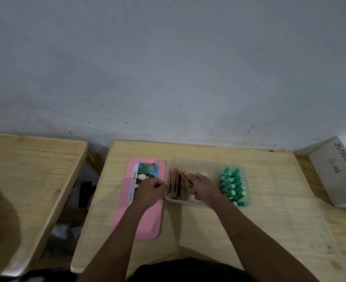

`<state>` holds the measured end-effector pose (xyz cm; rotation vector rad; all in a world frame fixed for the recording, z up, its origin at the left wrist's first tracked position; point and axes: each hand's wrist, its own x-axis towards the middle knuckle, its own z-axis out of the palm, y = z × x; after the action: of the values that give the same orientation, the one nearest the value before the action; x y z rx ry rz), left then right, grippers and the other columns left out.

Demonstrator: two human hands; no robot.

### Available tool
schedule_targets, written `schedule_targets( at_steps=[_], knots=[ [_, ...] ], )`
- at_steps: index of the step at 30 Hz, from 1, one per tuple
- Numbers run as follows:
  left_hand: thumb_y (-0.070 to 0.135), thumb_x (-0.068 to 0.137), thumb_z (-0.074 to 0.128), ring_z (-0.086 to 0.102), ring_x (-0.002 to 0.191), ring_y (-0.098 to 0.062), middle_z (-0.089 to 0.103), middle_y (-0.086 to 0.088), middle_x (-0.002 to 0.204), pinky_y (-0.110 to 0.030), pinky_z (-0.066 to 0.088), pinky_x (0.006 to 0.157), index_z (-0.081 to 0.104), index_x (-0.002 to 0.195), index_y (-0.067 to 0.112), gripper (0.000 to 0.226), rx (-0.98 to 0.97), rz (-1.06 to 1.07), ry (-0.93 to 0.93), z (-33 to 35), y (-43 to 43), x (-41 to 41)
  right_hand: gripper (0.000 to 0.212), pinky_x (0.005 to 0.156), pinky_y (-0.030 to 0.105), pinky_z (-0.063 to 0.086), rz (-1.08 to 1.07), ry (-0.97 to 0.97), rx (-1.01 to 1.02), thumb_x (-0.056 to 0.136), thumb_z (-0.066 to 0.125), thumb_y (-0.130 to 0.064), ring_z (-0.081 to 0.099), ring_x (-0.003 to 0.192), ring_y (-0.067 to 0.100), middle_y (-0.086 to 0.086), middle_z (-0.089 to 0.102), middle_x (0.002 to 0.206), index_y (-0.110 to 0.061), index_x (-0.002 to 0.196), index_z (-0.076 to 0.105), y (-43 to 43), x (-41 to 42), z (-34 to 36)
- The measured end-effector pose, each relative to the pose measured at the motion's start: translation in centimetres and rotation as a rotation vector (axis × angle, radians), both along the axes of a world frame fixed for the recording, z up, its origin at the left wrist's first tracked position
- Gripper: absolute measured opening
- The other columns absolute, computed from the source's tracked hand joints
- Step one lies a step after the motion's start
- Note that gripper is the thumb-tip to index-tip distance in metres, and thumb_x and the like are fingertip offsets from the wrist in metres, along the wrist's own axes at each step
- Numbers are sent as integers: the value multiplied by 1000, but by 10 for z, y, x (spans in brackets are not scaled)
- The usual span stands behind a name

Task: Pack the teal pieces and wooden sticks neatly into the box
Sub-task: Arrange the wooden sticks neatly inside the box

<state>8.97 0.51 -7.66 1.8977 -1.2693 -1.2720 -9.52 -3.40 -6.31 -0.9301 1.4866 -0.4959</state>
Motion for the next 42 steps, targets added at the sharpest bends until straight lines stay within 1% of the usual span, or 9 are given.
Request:
schedule_targets(
  at_steps=[3,9,11,15,20,25,31,36,42],
  knots=[
    [21,90,61,68,83,-21,70,-5,88,-44,58,83,71,98,10,16,-5,0,2,1,0,-1,24,49,23,37,94,124,-75,95,56,-32,49,60,13,6,61,77,-10,94,67,1,0,-3],
    [24,89,63,66,90,-21,70,-3,92,-47,57,85,71,99,13,17,4,10,-6,-1,1,1,34,47,17,38,135,333,-112,99,48,-29,58,55,8,6,69,77,-3,94,70,-2,5,-10],
    [24,89,62,66,89,-20,70,-2,90,-46,57,85,71,99,14,16,3,13,-9,-1,0,0,38,49,20,46,134,361,-100,98,50,-34,59,57,11,7,69,76,-2,92,70,-3,8,-11],
    [22,89,62,66,86,-20,70,-1,87,-45,57,85,71,96,13,15,0,12,-10,0,1,-1,49,70,35,58,255,543,-136,95,50,-45,66,64,21,11,71,74,-3,81,71,-8,13,-16],
    [22,90,61,66,86,-20,69,-2,87,-45,56,86,71,97,12,15,-1,15,-14,-1,0,-2,39,55,25,40,318,770,-188,91,54,-47,60,68,16,0,63,71,-13,81,70,-6,21,-17],
    [22,90,61,66,91,-21,70,-3,91,-45,56,88,70,99,12,16,2,10,-2,-2,1,-1,37,66,30,52,270,771,-209,88,56,-49,63,70,18,-1,66,73,-18,80,73,-8,14,-27],
    [22,91,60,68,86,-22,70,-5,89,-45,57,85,68,95,15,11,4,0,-2,-2,0,-1,25,81,36,54,210,620,-242,84,59,-45,65,87,16,-7,70,96,-28,89,75,-9,7,-30],
    [23,90,61,66,92,-21,70,-3,92,-46,56,88,70,99,14,15,8,9,0,-3,1,0,23,64,23,38,247,645,-274,84,68,-39,58,79,11,-2,65,97,-19,94,74,-6,14,-26],
    [22,90,61,66,89,-21,70,-2,91,-44,57,87,70,99,13,15,-1,15,-4,-1,1,-1,24,51,21,39,304,822,-251,85,63,-41,60,68,13,-4,66,77,-20,84,76,-4,17,-24]
  ],
)
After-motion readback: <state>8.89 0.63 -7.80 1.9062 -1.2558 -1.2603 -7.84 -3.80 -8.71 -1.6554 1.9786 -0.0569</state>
